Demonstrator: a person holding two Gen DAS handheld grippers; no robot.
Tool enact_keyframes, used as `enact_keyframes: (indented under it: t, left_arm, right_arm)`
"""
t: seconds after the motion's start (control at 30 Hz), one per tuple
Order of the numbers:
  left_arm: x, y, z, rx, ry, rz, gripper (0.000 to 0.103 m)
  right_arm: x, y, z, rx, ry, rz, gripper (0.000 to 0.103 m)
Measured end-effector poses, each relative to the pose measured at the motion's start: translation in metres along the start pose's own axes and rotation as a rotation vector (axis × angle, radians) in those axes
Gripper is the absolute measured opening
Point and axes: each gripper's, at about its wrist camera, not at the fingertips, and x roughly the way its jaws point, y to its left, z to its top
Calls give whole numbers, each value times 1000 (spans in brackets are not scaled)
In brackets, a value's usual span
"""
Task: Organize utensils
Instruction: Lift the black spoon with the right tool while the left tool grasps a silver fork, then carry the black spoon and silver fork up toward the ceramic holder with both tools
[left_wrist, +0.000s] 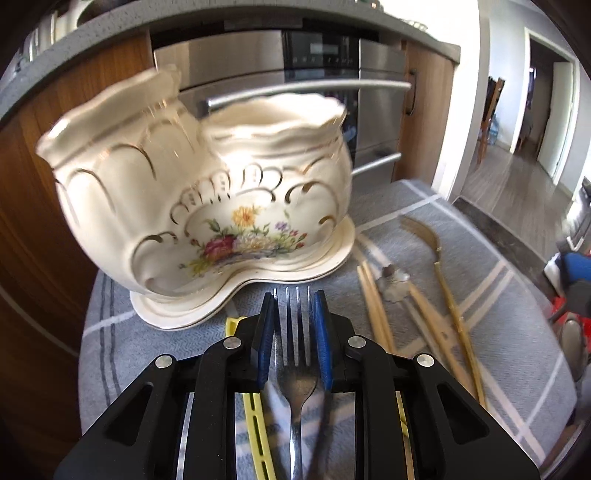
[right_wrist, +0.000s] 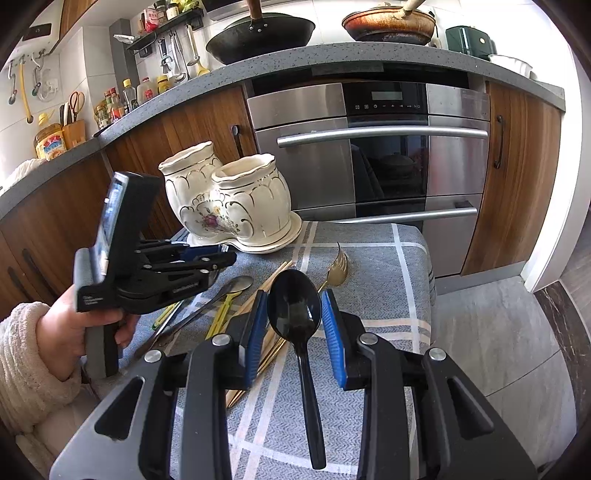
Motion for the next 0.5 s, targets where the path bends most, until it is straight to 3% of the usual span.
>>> enact_keyframes:
  t: [0.5]
  left_arm:
    - [-98, 9, -8, -17, -214, -50, 22]
  right_arm:
    - [0, 34, 9, -51, -60, 2, 30]
